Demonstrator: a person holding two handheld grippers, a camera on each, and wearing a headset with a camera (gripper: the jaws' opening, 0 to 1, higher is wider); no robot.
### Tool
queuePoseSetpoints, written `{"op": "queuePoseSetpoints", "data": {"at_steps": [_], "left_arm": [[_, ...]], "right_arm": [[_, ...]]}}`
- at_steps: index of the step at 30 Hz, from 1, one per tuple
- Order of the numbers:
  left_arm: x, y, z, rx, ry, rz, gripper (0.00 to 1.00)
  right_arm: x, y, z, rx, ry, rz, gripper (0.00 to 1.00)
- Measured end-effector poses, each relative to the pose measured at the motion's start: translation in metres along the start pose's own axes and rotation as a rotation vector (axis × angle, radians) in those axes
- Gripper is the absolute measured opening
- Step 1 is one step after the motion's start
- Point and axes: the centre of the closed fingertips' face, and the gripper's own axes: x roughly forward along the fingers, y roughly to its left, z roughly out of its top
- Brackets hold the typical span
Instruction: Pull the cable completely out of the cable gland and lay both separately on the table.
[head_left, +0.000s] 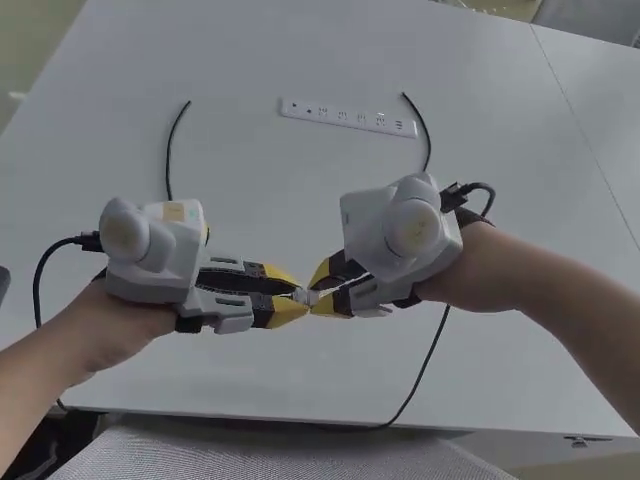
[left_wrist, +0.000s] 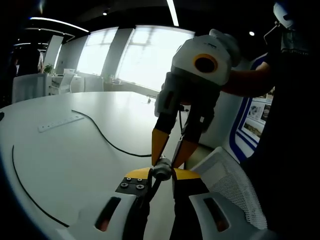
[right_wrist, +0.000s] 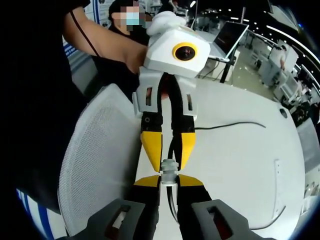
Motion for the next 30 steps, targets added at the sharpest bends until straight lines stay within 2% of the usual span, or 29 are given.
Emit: {"op": "queuePoseSetpoints", "data": {"at_steps": [10,13,21,30], "left_arm": [[0.0012,-0.0032,-0.0010,0.033,0.006,-0.021,0.18],[0.0005,-0.0019,-0.0009,0.054,0.008,-0.019,0.16],[0.0008,-0.0023,-0.0018,0.051,0.010,-0.016,0.15],[-0.0031,-0.0007,0.0013,0.019,0.012,-0.016,0.15]], "right_arm": [[-0.0010,0.0002,-0.0012,0.002,-0.003,0.013,0.06],[-0.0014,0.0008,-0.0004,0.007,-0.010,0.020,0.06],[-0.0013,0.0020,-0.0001,-0.006,-0.008,0.014,0.06],[-0.0031,-0.0003,0.0041,-0.019,-0.070,-0.019,0.08]]}}
